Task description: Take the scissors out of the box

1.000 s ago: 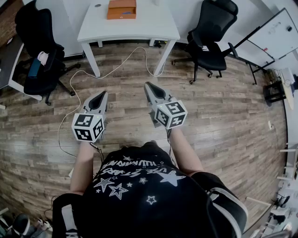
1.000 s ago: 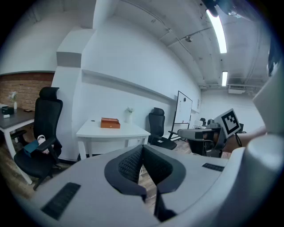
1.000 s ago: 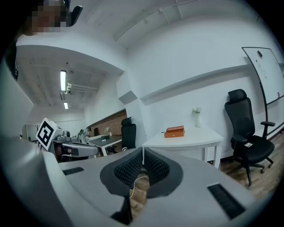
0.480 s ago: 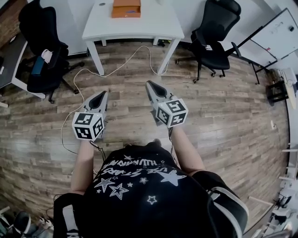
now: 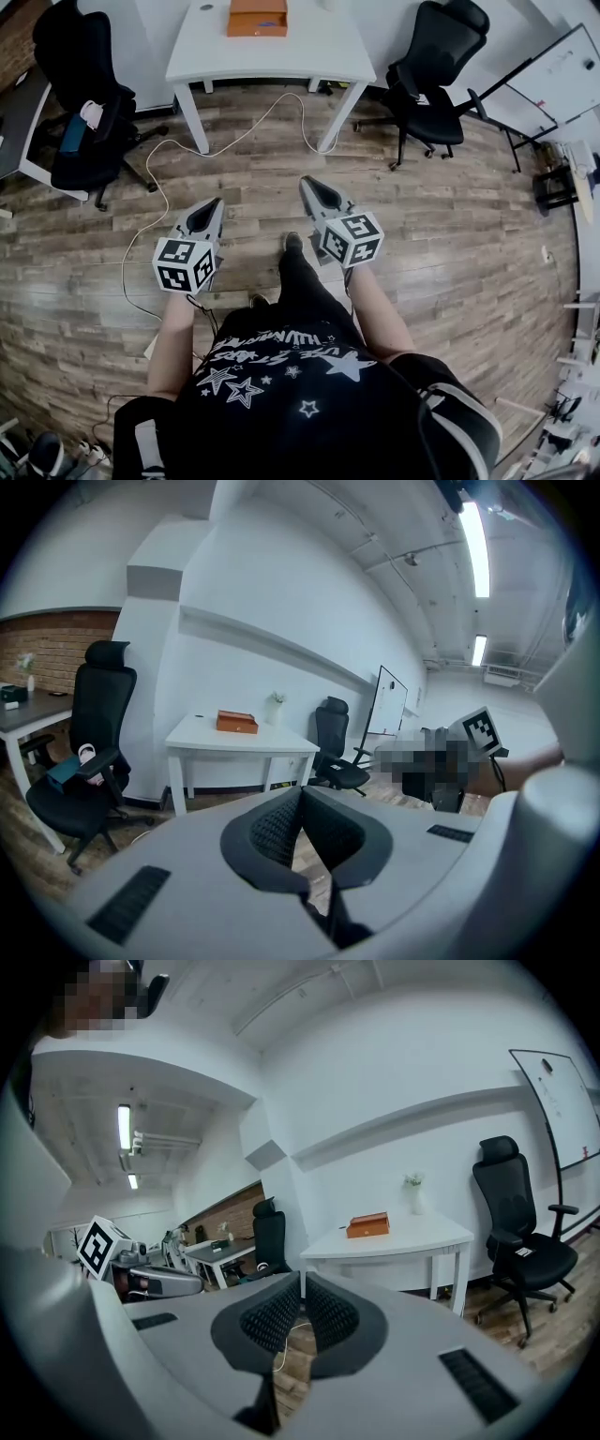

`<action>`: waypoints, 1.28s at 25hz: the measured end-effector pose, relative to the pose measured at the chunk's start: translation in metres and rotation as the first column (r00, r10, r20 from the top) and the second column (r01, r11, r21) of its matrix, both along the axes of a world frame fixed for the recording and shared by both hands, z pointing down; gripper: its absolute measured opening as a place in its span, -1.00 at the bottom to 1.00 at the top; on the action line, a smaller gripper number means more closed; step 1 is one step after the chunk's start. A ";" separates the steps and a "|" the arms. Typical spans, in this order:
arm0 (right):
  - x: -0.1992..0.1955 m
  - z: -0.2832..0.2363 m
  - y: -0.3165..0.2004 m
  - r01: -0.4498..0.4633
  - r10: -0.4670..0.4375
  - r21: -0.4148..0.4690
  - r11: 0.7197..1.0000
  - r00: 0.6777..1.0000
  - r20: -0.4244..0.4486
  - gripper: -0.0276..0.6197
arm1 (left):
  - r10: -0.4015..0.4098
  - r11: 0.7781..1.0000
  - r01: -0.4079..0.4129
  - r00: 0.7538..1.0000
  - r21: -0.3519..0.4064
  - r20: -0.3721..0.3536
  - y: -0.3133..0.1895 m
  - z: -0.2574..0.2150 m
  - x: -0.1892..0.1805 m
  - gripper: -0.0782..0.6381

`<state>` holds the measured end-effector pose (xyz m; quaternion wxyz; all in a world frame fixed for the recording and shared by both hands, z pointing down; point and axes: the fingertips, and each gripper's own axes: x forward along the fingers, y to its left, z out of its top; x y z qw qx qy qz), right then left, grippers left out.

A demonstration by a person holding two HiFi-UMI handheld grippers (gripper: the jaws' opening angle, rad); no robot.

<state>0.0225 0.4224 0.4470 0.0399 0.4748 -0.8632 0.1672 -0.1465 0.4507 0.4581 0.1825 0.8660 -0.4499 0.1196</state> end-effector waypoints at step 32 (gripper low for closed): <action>0.086 0.020 -0.459 0.100 -0.098 -0.035 0.994 0.994 0.056 -0.76 | -0.173 0.983 0.174 0.985 -0.061 0.020 -0.408 0.011 0.062 -0.73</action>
